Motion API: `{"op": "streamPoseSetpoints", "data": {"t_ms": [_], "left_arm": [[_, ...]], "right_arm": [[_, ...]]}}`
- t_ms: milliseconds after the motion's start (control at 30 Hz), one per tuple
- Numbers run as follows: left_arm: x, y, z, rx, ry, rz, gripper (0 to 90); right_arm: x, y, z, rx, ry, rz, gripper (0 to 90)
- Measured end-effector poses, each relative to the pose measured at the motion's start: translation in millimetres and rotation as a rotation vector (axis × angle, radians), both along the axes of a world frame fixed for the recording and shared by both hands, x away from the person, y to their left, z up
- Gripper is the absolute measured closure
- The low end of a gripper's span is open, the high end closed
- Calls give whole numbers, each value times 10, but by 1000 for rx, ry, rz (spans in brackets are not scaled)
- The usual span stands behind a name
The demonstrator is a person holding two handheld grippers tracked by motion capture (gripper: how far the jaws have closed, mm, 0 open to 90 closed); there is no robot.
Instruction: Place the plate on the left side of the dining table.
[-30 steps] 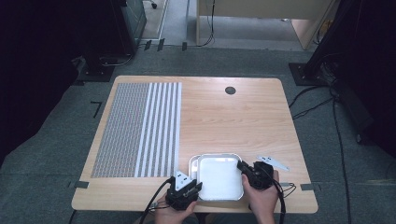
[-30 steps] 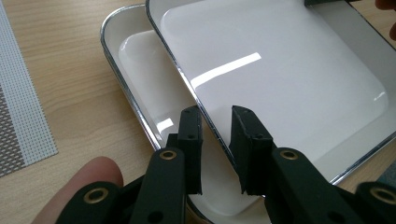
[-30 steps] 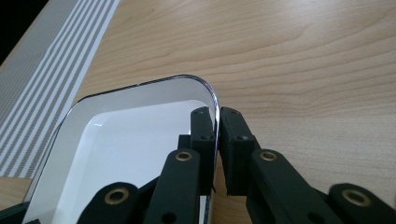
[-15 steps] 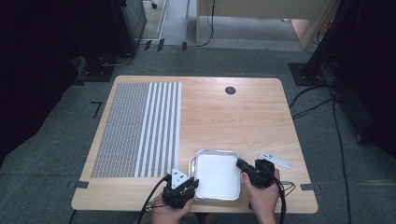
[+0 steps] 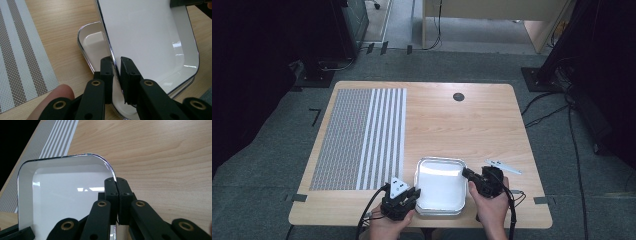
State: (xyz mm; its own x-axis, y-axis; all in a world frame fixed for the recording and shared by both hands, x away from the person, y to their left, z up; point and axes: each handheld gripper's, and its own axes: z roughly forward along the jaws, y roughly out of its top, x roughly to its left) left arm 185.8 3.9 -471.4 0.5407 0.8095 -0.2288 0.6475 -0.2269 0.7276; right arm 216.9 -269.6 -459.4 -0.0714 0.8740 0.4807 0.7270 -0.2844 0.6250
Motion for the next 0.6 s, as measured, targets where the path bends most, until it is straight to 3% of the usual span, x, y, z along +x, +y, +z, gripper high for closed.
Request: {"op": "streamPoseSetpoints", "data": {"t_ms": [400, 600], "left_arm": [[118, 131, 144, -12, -14, 17, 818], [217, 277, 203, 1, -30, 43, 819]], "right_arm": [[152, 107, 173, -10, 0, 24, 899], [341, 281, 217, 9, 16, 41, 899]]}}
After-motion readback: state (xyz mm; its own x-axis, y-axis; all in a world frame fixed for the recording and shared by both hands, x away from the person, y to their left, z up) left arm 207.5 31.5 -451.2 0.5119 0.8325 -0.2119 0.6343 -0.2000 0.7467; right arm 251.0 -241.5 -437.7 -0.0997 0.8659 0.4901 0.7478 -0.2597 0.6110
